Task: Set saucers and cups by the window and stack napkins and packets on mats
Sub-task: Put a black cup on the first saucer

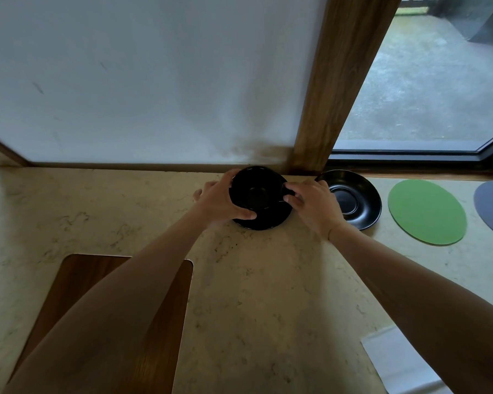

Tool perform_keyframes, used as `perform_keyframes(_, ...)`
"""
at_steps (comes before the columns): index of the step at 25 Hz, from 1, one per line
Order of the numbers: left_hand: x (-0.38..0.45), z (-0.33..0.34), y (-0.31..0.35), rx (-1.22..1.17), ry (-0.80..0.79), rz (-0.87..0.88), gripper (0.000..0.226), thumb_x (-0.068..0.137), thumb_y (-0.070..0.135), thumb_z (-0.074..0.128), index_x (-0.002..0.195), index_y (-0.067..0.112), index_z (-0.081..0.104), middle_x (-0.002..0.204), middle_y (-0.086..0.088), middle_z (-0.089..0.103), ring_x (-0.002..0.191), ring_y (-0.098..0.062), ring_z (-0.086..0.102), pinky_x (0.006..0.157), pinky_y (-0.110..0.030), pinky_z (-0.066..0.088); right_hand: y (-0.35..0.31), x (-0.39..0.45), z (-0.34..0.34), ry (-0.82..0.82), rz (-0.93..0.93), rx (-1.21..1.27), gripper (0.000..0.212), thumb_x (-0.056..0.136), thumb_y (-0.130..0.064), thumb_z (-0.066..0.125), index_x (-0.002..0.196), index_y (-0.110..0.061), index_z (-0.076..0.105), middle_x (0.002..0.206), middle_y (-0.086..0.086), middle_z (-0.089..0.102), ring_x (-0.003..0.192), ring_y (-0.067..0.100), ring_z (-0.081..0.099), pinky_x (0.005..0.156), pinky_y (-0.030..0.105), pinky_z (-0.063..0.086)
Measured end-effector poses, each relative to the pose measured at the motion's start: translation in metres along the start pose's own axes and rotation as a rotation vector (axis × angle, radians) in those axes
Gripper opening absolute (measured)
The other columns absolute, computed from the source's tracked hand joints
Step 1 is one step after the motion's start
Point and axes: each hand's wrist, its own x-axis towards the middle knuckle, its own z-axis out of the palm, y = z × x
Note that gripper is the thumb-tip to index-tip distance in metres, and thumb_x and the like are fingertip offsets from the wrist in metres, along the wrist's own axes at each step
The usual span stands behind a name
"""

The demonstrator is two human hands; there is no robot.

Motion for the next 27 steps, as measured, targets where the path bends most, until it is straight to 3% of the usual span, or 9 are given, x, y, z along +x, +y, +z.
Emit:
perform_keyframes(9,-0.005,0.002,0.003,0.03,0.028,0.012,0.101,0.059,0.049,0.083,0.141,0.045,0.024,0.133,0.003,0.051,0.135,-0.025,0.03,0.11,-0.051,0.016,0.001,0.001,0.0,-0.007,0.001,0.002,0.042,0.099,-0.035,0.045,0.141,-0.031,0.045,0.128,0.004,0.054,0.123,0.028,0.039,0.099,0.048,0.039)
perform_keyframes(16,-0.018,0.004,0.006,0.03,0.033,-0.019,0.119,0.055,0.057,0.081,0.148,0.043,0.007,0.145,0.002,0.042,0.137,-0.031,0.03,0.109,-0.06,0.018,-0.005,-0.015,-0.011,0.048,0.05,-0.01,0.061,0.092,-0.037,0.058,0.147,-0.03,0.032,0.146,0.006,0.041,0.134,0.032,0.033,0.104,0.054,0.038)
perform_keyframes(20,-0.049,0.0,0.014,0.01,0.069,-0.04,0.118,0.06,0.058,0.08,0.149,0.041,0.005,0.152,0.001,0.032,0.14,-0.03,0.025,0.111,-0.059,0.018,-0.01,-0.046,-0.027,0.068,0.056,-0.011,0.053,0.092,-0.038,0.058,0.141,-0.025,0.041,0.137,0.006,0.048,0.131,0.031,0.035,0.101,0.05,0.036)
perform_keyframes(27,-0.132,-0.011,0.034,-0.074,0.124,-0.007,0.107,0.064,0.056,0.078,0.147,0.043,0.012,0.148,0.003,0.037,0.137,-0.026,0.031,0.11,-0.052,0.023,-0.027,-0.12,-0.055,0.122,0.029,-0.004,0.057,0.091,-0.038,0.058,0.143,-0.027,0.04,0.141,0.005,0.048,0.132,0.028,0.038,0.101,0.047,0.04)
